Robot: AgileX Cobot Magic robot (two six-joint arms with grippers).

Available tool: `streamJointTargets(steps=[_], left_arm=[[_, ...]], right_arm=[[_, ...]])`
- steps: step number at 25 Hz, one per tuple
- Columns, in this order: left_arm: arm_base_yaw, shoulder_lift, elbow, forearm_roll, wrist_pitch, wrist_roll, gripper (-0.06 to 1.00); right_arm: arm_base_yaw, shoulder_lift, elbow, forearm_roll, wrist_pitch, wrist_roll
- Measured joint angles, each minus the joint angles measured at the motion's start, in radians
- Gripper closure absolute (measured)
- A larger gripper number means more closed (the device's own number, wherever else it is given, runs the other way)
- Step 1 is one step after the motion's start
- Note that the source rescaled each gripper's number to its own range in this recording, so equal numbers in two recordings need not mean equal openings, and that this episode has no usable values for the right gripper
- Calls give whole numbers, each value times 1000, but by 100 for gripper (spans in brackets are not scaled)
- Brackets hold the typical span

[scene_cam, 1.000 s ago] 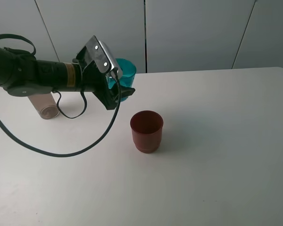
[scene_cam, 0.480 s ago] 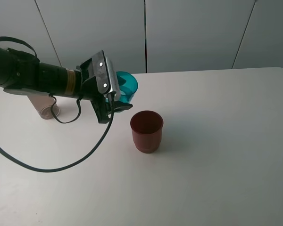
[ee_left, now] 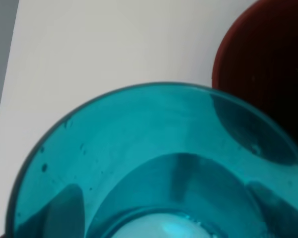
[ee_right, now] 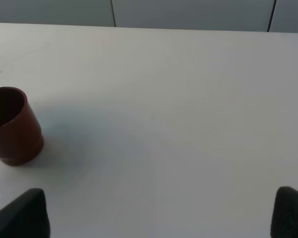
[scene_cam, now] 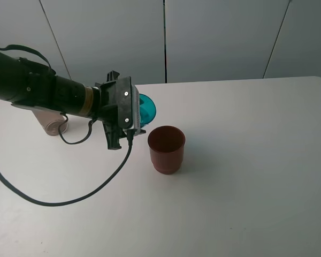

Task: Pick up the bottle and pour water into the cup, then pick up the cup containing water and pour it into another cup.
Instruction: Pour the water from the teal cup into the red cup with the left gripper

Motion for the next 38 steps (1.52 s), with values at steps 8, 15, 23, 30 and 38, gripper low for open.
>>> streamJointTargets(steps=[8, 15, 23, 30, 38], left_arm=[[-68, 0, -34, 11, 105, 43, 61], [-88, 0, -63, 23, 177, 82, 61], [-119, 0, -80, 25, 182, 163, 61], [-120, -6, -80, 25, 180, 227, 62], [-120, -37, -80, 25, 178, 293, 62]], right_arm=[[0, 0, 0, 0, 0, 0], [0, 0, 0, 0, 0, 0], [0, 0, 0, 0, 0, 0], [0, 0, 0, 0, 0, 0], [0, 0, 0, 0, 0, 0]])
